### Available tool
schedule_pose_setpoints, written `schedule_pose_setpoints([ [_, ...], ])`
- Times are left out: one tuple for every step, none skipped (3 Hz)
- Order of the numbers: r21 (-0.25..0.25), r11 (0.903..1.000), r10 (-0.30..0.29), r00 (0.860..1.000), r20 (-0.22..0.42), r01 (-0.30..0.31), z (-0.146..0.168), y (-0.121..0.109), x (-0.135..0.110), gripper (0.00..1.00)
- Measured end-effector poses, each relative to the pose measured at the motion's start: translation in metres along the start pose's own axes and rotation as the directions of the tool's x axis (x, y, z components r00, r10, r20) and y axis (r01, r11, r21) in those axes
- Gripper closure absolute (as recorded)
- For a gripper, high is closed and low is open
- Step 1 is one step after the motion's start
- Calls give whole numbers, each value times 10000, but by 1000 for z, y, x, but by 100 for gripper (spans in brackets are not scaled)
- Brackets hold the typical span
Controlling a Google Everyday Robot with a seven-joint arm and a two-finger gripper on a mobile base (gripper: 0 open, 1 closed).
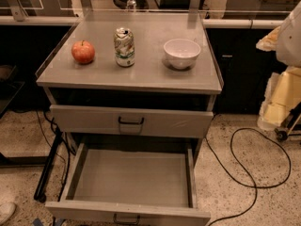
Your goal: Place 7up can into middle drawer
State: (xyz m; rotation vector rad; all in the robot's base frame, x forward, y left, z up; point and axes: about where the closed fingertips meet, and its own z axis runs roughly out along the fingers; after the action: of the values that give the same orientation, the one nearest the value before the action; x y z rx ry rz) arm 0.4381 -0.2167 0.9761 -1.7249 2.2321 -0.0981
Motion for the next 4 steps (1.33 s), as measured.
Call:
schedule_pose_setpoints([
  [0,10000,0,10000,0,0,0,0,0,0],
  [206,9988,445,9983,387,-453,13,-9,-8,0],
  [560,9855,1541,9826,1034,-1604,42,-47,-27,0],
  [298,9797,1892,9639,1874,-1981,56,-67,-47,0],
])
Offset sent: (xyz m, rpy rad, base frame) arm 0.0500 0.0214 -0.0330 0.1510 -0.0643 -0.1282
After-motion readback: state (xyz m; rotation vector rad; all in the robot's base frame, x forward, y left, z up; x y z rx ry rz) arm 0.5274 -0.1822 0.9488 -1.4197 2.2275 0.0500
